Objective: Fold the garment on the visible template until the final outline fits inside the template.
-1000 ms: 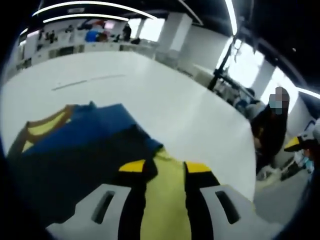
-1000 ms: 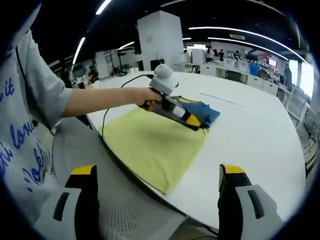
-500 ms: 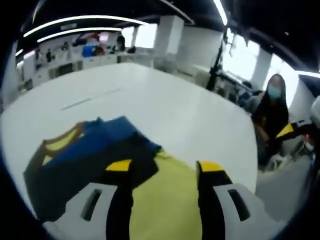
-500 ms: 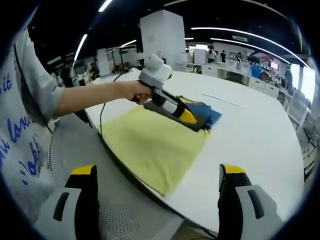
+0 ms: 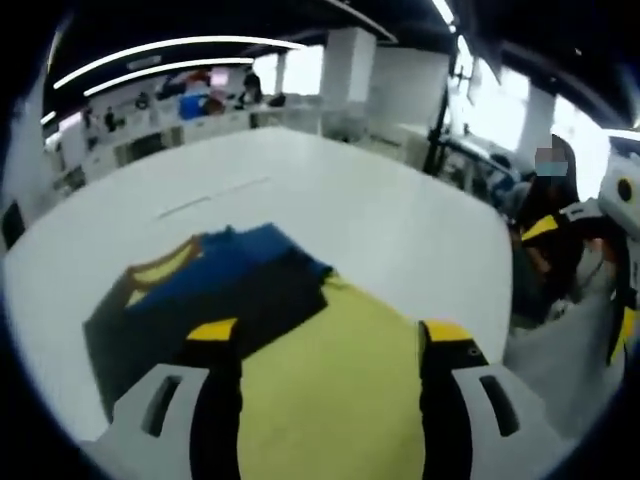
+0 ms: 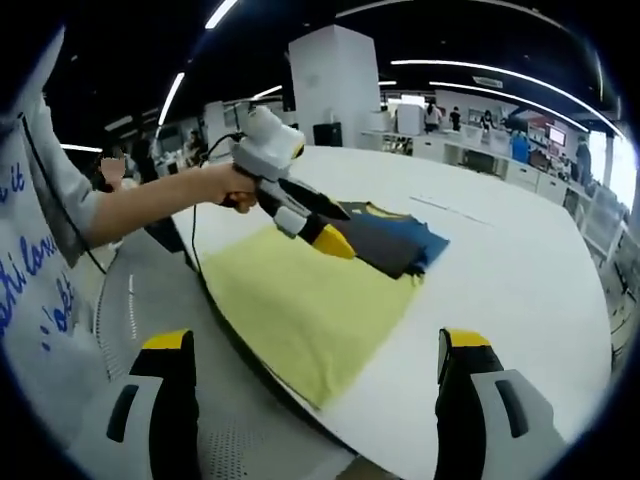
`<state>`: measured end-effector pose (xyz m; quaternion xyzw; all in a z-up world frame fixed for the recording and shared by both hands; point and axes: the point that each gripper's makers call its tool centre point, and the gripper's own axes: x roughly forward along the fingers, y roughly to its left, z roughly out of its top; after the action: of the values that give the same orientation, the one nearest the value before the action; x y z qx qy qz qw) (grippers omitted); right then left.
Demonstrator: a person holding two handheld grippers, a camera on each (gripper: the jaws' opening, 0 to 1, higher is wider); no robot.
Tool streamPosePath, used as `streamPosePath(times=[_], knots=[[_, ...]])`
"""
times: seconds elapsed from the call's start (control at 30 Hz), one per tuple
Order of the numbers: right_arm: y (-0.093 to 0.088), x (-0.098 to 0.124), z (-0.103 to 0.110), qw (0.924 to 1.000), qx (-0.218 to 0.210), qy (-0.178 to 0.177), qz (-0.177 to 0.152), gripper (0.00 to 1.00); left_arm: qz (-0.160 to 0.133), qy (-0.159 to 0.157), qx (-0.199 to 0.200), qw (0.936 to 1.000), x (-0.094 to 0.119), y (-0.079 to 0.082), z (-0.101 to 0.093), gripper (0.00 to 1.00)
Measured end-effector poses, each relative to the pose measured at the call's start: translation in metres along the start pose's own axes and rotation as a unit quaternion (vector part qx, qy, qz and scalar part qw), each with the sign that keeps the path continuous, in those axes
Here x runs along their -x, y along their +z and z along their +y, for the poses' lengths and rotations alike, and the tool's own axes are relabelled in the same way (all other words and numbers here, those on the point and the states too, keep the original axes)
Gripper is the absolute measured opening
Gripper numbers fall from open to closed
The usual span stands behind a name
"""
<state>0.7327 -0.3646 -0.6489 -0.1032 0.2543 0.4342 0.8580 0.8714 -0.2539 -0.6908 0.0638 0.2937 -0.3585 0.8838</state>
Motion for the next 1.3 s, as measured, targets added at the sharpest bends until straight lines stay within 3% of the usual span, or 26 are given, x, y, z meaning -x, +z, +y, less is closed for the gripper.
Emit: streamPosePath(times=[0.17,0.43,0.8,1.13,1.3], knots=[[-0.002,-0.002,-0.006,1.0,0.004,-0.003,0.005,1.0,-0.002,0.009,-0.009,0.9999,0.017,-0.001,-0.001,0.77],[-0.004,-0.004,-0.007,0.9999,-0.009,-0.007,-0.002,1.0,-0.008,0.033,-0.026,0.9991,0.043,0.001,0.002,0.82],[0.003,-0.005,-0.006,0.9997,-0.017,-0.014,-0.009,1.0,-0.015,0.035,-0.065,0.9971,0.075,0.003,-0.007,0.87],[0.008,-0.01,-0.006,0.9996,-0.013,-0.021,-0.009,1.0,0.005,0.039,-0.081,0.9959,0.098,-0.008,-0.003,0.99],[0.011,-0.013,-0.003,0.9996,-0.014,-0.022,-0.012,1.0,-0.017,0.045,-0.074,0.9961,0.112,-0.001,0.0,0.99]])
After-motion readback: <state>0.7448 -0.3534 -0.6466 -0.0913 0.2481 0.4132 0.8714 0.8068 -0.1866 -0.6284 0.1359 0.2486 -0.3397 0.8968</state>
